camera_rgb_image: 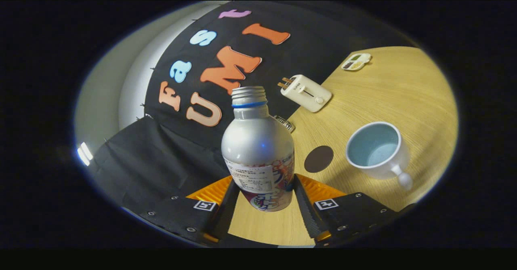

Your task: Take the bottle from table, then pour the juice into the cup, finally place the bottle on the coaster

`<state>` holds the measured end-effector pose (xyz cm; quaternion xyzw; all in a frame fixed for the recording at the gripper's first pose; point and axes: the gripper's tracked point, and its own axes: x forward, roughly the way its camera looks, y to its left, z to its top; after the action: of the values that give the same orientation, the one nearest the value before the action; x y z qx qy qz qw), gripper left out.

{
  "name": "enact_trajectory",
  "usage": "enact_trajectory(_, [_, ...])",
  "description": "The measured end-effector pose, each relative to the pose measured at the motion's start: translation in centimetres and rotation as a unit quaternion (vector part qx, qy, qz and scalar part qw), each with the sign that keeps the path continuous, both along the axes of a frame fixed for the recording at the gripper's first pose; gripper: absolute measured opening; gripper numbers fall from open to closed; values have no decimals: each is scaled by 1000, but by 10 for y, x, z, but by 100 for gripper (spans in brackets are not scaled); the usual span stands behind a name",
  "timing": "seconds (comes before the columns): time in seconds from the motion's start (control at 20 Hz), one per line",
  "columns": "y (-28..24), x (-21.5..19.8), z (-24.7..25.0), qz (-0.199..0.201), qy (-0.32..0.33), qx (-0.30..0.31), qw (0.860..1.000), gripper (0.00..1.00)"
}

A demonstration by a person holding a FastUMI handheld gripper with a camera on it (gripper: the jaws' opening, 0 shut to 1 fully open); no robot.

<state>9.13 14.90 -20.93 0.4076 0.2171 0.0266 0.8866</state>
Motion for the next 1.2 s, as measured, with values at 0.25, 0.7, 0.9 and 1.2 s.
enact_trajectory(0.25, [-19,21,6,9,-26,-112,993,73])
enact_trajectory(0.7, [-29,64,-7,21,-40,-265,963,74])
enact_trajectory(0.9, [-34,80,-23,23,-41,-322,946,74])
enact_trajectory(1.2, [-29,98,-56,32,-36,-354,934,74])
